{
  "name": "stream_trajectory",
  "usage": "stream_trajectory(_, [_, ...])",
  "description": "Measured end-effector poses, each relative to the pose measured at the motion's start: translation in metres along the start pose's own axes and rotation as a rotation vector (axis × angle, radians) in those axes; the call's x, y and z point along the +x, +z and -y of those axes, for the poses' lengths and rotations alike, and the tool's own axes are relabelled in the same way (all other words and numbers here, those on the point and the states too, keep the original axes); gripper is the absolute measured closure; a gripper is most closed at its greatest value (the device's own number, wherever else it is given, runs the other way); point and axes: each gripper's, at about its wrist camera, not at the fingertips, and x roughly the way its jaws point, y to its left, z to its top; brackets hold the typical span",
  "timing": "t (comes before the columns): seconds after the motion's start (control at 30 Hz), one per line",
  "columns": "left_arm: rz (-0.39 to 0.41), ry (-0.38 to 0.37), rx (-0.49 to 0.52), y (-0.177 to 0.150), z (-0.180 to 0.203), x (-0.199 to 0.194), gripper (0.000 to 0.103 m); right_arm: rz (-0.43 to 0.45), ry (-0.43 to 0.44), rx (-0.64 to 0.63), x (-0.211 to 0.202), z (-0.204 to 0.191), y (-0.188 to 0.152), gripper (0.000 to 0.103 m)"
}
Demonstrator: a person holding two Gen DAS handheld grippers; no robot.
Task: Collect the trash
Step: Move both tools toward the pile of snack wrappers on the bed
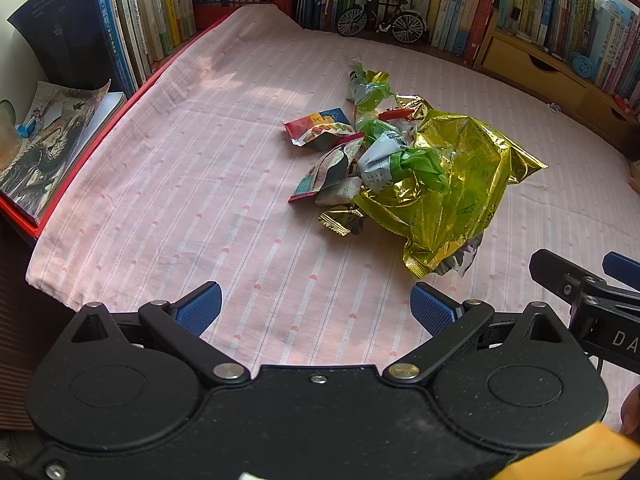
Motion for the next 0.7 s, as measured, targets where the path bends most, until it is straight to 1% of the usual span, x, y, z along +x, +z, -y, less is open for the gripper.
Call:
stream_trajectory(0.13, [0.014, 0.028, 0.031, -0.002, 0.005, -0.001, 0.003, 0.029, -0.021, -0.026, -0.003, -0.002, 0.000, 0.000])
stream_trajectory(0.27, [0.038, 0.044, 0.051, -0.004, 0.010, -0.002, 0.004, 0.021, -0.001, -0.013, -0.003, 0.000, 0.001, 0.000])
stream_trajectory(0.4, [0.052, 0.033, 0.041, -0.004, 0.009, -0.003, 0.004, 0.021, 0.013, -0.009, -0.004, 0.001, 0.000, 0.000])
stream_trajectory(0.53, [0.041, 0.043, 0.023, -0.003, 0.006, 0.001, 0.004, 0.020, 0.026, 0.003, -0.004, 0.003, -0.001, 0.000])
stream_trajectory(0.7, [0.030, 0.028, 0.005, -0.005, 0.000, 0.004, 0.007, 0.003, 0.049, 0.031, -0.003, 0.007, -0.001, 0.001])
